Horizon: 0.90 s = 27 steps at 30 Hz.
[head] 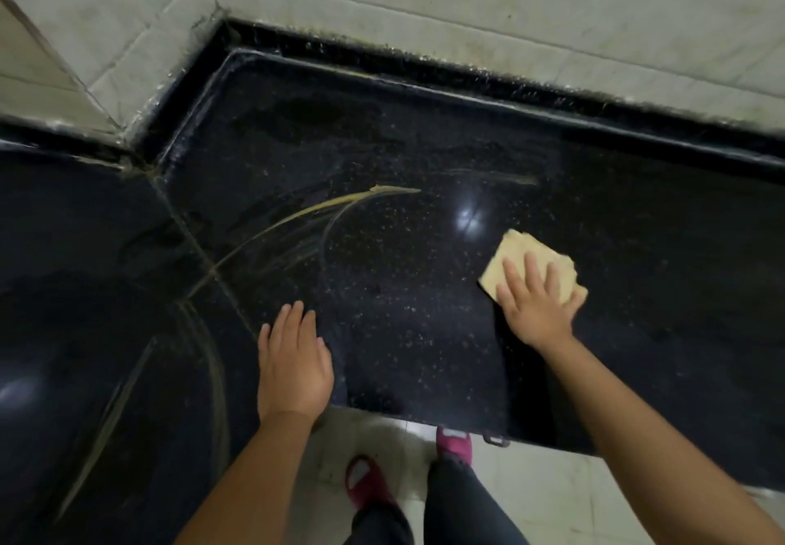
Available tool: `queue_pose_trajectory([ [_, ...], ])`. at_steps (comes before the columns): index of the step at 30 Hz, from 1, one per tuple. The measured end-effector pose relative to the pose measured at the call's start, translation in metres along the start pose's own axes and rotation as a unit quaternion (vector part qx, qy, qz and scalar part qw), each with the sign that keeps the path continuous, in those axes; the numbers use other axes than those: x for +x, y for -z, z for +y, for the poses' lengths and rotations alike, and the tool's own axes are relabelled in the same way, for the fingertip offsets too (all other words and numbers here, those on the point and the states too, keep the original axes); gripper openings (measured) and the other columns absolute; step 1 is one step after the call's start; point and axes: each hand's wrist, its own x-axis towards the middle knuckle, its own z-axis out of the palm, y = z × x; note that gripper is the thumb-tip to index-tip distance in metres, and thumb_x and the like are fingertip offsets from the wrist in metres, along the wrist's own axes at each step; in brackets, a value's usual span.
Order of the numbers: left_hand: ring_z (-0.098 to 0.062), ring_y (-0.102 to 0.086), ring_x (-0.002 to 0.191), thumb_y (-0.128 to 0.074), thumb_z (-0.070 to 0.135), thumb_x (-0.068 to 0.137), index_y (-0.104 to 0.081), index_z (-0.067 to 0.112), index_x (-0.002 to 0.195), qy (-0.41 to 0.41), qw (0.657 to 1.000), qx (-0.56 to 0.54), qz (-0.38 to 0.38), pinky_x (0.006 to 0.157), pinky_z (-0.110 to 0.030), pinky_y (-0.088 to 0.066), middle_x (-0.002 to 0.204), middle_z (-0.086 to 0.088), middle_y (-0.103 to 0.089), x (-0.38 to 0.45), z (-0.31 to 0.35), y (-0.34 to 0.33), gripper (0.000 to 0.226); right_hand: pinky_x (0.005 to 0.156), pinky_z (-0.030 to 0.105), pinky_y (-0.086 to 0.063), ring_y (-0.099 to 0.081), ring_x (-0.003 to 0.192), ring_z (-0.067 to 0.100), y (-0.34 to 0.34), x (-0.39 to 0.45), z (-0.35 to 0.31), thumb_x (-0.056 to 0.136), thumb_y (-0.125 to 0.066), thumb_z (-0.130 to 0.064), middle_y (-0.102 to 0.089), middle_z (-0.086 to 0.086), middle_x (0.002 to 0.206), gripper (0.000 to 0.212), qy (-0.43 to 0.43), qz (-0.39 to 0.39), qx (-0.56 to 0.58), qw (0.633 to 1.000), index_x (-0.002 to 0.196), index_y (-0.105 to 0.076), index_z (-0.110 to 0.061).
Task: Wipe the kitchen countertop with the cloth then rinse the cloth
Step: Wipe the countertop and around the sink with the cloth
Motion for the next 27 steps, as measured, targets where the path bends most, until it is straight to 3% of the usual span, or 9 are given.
queue_pose_trajectory([
  [4,-0.037,-0.044,0.126,-0.048,0.004,0.088,-0.055,-0.008,0.119,-0.006,1.000,0.024,-0.003,0.107,-0.047,-0.021,0.130,-0.024,-0.052,-0.004,-0.005,0.000,0.033,0.107,0.063,0.007,0.014,0.143,0.028,-0.022,-0.009,-0.067,0.098,-0.010,-0.046,0.009,-0.004,0.157,0.050,0.097,-0.021,-0.014,0.995,0.147,-0.004,-0.038],
  [7,-0.042,-0.055,0.112,-0.047,0.008,0.079,-0.061,-0.010,0.108,-0.028,0.999,0.026,0.008,0.097,-0.053,-0.033,0.116,-0.027,-0.060,0.001,-0.004,0.000,0.037,0.105,0.059,-0.004,-0.018,0.136,0.035,-0.055,-0.045,-0.074,0.095,0.005,-0.049,-0.038,0.004,0.147,0.061,0.212,0.068,-0.069,0.972,0.139,-0.036,-0.034],
  [9,-0.043,-0.058,0.107,-0.051,0.006,0.078,-0.062,-0.010,0.104,-0.036,0.999,0.038,0.006,0.091,-0.056,-0.040,0.113,-0.028,-0.061,0.004,-0.004,0.004,0.033,0.103,0.054,-0.007,-0.030,0.128,0.030,-0.074,-0.071,-0.054,0.098,-0.001,-0.046,-0.054,0.000,0.135,0.052,0.253,0.071,-0.068,0.962,0.130,-0.040,-0.036],
  [11,-0.041,-0.058,0.107,-0.057,0.003,0.082,-0.063,-0.009,0.105,-0.027,0.998,0.051,-0.002,0.090,-0.055,-0.043,0.115,-0.027,-0.061,0.006,-0.004,0.013,0.026,0.106,0.051,-0.005,-0.018,0.139,0.025,-0.088,-0.095,-0.013,0.098,-0.004,-0.048,-0.042,-0.006,0.145,0.046,0.262,0.065,-0.074,0.960,0.134,-0.033,-0.042],
  [14,-0.033,-0.060,0.098,-0.061,0.010,0.083,-0.066,-0.001,0.100,0.032,0.997,0.070,-0.018,0.094,-0.048,-0.031,0.105,-0.019,-0.066,0.005,0.003,0.023,0.021,0.111,0.047,-0.002,0.004,0.145,0.015,-0.086,-0.110,0.063,0.097,-0.004,-0.053,-0.002,-0.016,0.156,0.045,0.190,0.058,-0.050,0.979,0.142,-0.010,-0.050],
  [17,-0.035,-0.062,0.093,-0.068,0.004,0.076,-0.068,-0.001,0.092,0.004,0.998,0.063,0.024,0.089,-0.056,-0.034,0.099,-0.020,-0.066,0.010,0.017,0.021,0.017,0.109,0.057,-0.011,-0.016,0.143,0.025,-0.061,-0.092,0.107,0.091,0.000,-0.060,-0.013,-0.009,0.156,0.057,0.034,0.035,-0.017,0.999,0.142,-0.022,-0.045],
  [20,-0.035,-0.065,0.092,-0.057,0.016,0.074,-0.069,0.001,0.091,-0.081,0.994,0.071,0.012,0.077,-0.054,-0.048,0.100,-0.019,-0.067,0.025,0.053,0.012,0.025,0.113,0.056,0.002,0.010,0.145,0.022,-0.018,-0.037,0.110,0.098,-0.014,-0.048,0.009,-0.008,0.157,0.050,-0.093,0.002,0.036,0.995,0.146,-0.006,-0.040],
  [24,-0.038,-0.063,0.100,-0.060,0.014,0.072,-0.068,0.001,0.098,-0.121,0.991,0.050,-0.018,0.071,-0.052,-0.052,0.107,-0.020,-0.066,0.050,0.108,-0.004,0.030,0.109,0.064,0.004,0.013,0.144,0.026,0.029,0.057,0.053,0.099,-0.015,-0.043,0.011,-0.005,0.157,0.049,-0.048,0.016,0.033,0.998,0.146,-0.002,-0.038],
  [27,-0.036,-0.046,0.124,-0.060,0.006,0.085,-0.059,-0.001,0.118,-0.064,0.998,0.014,-0.021,0.095,-0.049,-0.042,0.130,-0.021,-0.053,0.074,0.127,-0.017,0.034,0.106,0.064,0.009,0.006,0.144,0.030,0.017,0.079,-0.001,0.094,-0.007,-0.048,-0.001,0.000,0.158,0.053,0.079,0.038,0.015,0.996,0.146,-0.012,-0.037],
])
